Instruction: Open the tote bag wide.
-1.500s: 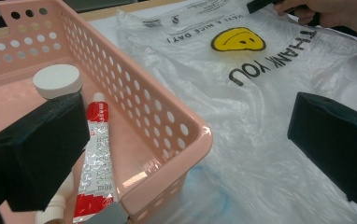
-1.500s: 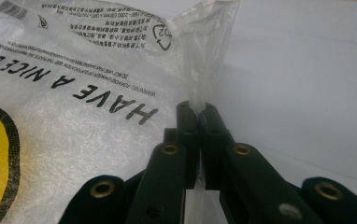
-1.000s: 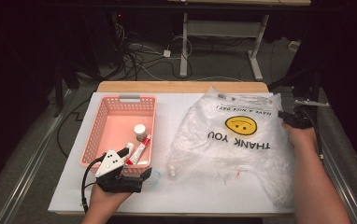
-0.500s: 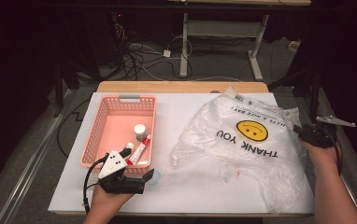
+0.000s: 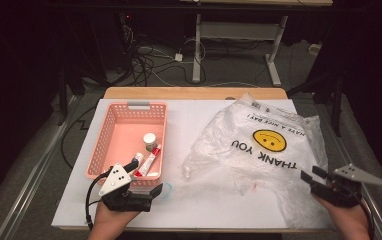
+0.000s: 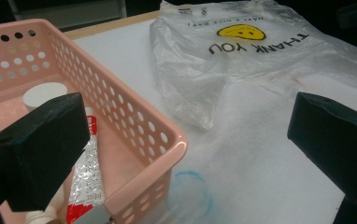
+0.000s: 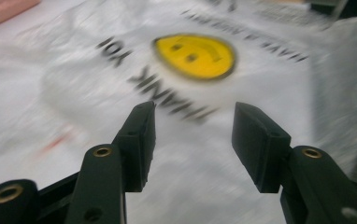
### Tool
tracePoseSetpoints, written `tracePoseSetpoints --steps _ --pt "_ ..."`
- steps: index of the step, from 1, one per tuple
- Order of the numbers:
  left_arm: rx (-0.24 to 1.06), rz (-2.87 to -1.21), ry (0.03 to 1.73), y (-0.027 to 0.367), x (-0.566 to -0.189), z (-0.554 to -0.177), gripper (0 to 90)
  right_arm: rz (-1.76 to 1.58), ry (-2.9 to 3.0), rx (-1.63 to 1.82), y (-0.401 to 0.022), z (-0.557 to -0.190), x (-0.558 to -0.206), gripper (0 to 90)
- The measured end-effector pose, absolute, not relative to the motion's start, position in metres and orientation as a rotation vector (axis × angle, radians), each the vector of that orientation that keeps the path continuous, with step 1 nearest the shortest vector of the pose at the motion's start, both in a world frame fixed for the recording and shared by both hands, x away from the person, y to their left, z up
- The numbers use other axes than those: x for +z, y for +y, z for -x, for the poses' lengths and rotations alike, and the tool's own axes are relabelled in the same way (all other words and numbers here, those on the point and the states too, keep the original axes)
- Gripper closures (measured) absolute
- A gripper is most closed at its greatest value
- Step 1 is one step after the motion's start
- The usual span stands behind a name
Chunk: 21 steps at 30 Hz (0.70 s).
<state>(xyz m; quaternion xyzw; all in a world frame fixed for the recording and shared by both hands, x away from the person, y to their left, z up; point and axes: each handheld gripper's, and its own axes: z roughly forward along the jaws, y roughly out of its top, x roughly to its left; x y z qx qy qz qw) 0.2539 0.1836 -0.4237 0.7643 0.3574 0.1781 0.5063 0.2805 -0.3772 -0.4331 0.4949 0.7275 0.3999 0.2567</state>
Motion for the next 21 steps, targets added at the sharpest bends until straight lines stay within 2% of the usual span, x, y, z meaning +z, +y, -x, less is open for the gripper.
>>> tracePoseSetpoints --steps 2,4,9,12,14,15,21 --pt "0.421 -1.849 0.857 0.183 -0.425 -0.254 0.0 -1.336 2.019 1.088 -0.364 -0.265 -0.436 49.6" --pt "0.416 -1.857 0.855 0.182 -0.427 -0.255 0.0 -1.333 2.072 1.093 -0.352 -0.252 -0.441 44.4" --pt "0.407 -1.870 0.848 0.179 -0.429 -0.258 0.0 -1.324 2.193 0.975 -0.334 -0.233 -0.463 46.9" --pt "0.404 -1.873 0.845 0.177 -0.429 -0.258 0.0 -1.309 2.230 0.854 -0.333 -0.234 -0.473 65.3" --pt "0.406 -1.869 0.844 0.178 -0.428 -0.257 0.0 -1.317 2.211 0.827 -0.335 -0.235 -0.472 83.9" --pt "0.406 -1.868 0.844 0.178 -0.428 -0.257 0.0 -1.301 2.209 0.807 -0.335 -0.236 -0.473 90.0" --pt "0.408 -1.861 0.853 0.181 -0.428 -0.258 0.0 -1.248 2.216 0.812 -0.326 -0.231 -0.470 90.0"
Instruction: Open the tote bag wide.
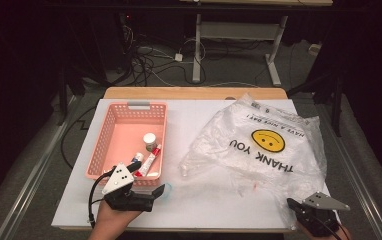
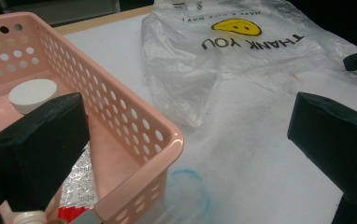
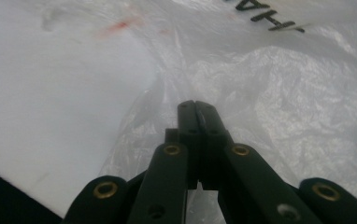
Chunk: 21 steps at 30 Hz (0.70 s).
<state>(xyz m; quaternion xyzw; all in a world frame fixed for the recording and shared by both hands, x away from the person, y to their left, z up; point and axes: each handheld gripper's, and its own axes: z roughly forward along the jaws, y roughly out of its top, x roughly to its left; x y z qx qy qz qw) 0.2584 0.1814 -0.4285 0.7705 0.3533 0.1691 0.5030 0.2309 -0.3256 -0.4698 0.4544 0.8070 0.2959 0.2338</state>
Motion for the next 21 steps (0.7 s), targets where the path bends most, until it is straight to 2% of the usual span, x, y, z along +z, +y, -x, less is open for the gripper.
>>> tracePoseSetpoints --steps 20,21 --pt "0.417 -1.856 0.879 0.183 -0.429 -0.260 0.0 -1.040 2.381 0.962 -0.246 -0.231 -0.469 90.0" --pt "0.415 -1.857 0.882 0.183 -0.430 -0.260 0.0 -1.030 2.384 0.964 -0.244 -0.230 -0.469 87.8"
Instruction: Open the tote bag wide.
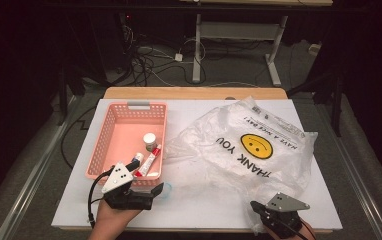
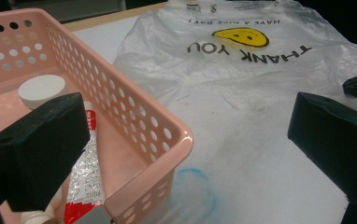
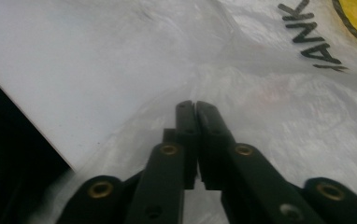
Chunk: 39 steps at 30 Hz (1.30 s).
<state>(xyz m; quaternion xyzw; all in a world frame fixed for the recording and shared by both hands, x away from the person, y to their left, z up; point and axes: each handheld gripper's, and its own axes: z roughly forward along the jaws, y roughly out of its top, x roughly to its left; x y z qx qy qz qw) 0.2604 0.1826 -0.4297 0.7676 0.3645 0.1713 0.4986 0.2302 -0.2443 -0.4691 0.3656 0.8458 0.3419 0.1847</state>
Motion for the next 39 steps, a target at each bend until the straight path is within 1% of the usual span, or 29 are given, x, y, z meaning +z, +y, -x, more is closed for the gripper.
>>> tracePoseSetpoints --steps 9,13,15,17,19,25,39 --pt "0.440 -1.876 0.904 0.180 -0.430 -0.262 0.0 -1.039 2.270 1.185 -0.263 -0.223 -0.450 50.9" --pt "0.427 -1.876 0.902 0.179 -0.431 -0.261 0.0 -1.046 2.216 1.259 -0.270 -0.232 -0.448 30.0" --pt "0.418 -1.884 0.900 0.178 -0.431 -0.261 0.0 -1.045 2.196 1.276 -0.271 -0.238 -0.447 23.7" --pt "0.395 -1.893 0.899 0.176 -0.432 -0.262 0.0 -1.041 2.179 1.274 -0.271 -0.244 -0.446 15.1" --pt "0.383 -1.892 0.906 0.176 -0.432 -0.262 0.0 -1.044 2.152 1.277 -0.272 -0.250 -0.445 13.2" --pt "0.384 -1.886 0.916 0.176 -0.432 -0.262 0.0 -1.048 2.127 1.302 -0.266 -0.269 -0.441 0.0" --pt "0.423 -1.885 0.901 0.178 -0.432 -0.261 0.0 -1.038 2.154 1.309 -0.246 -0.317 -0.428 0.0"
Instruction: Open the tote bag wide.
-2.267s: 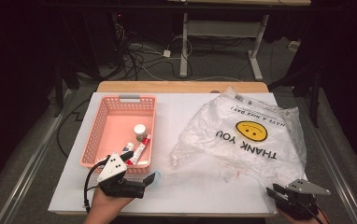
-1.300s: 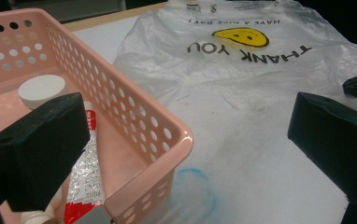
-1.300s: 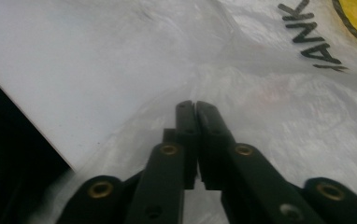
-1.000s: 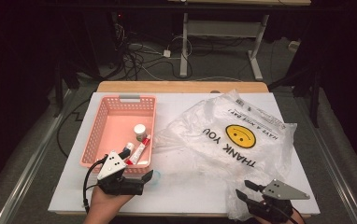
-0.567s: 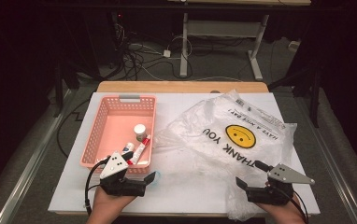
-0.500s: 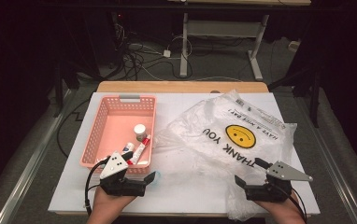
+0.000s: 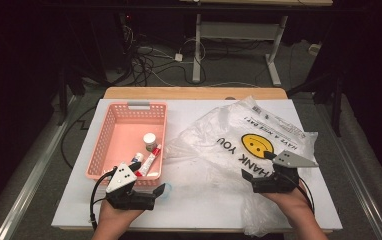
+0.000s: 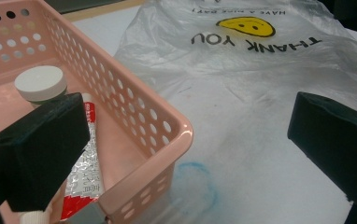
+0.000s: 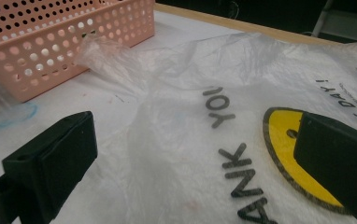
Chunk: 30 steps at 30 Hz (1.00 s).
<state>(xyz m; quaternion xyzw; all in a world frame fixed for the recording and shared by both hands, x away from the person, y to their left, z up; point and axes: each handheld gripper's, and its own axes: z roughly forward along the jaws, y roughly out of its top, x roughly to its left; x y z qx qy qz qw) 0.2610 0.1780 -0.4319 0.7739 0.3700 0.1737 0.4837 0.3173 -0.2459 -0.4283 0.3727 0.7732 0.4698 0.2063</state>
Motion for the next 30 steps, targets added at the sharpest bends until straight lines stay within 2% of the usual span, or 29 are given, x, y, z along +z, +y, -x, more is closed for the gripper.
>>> tracePoseSetpoints --steps 6,11,16,20,30 --pt "0.437 -1.867 0.898 0.180 -0.433 -0.261 0.0 -1.022 2.160 1.309 -0.235 -0.346 -0.427 0.0" --pt "0.447 -1.860 0.902 0.182 -0.433 -0.262 0.0 -0.962 2.190 1.289 -0.222 -0.352 -0.425 0.0" --pt "0.440 -1.857 0.904 0.183 -0.434 -0.262 0.0 -0.953 2.257 1.269 -0.217 -0.353 -0.429 3.9" --pt "0.437 -1.867 0.896 0.181 -0.434 -0.261 0.0 -0.967 2.346 1.235 -0.213 -0.354 -0.436 13.9" --pt "0.431 -1.856 0.897 0.183 -0.434 -0.260 0.0 -0.920 2.511 1.065 -0.194 -0.352 -0.458 18.4"
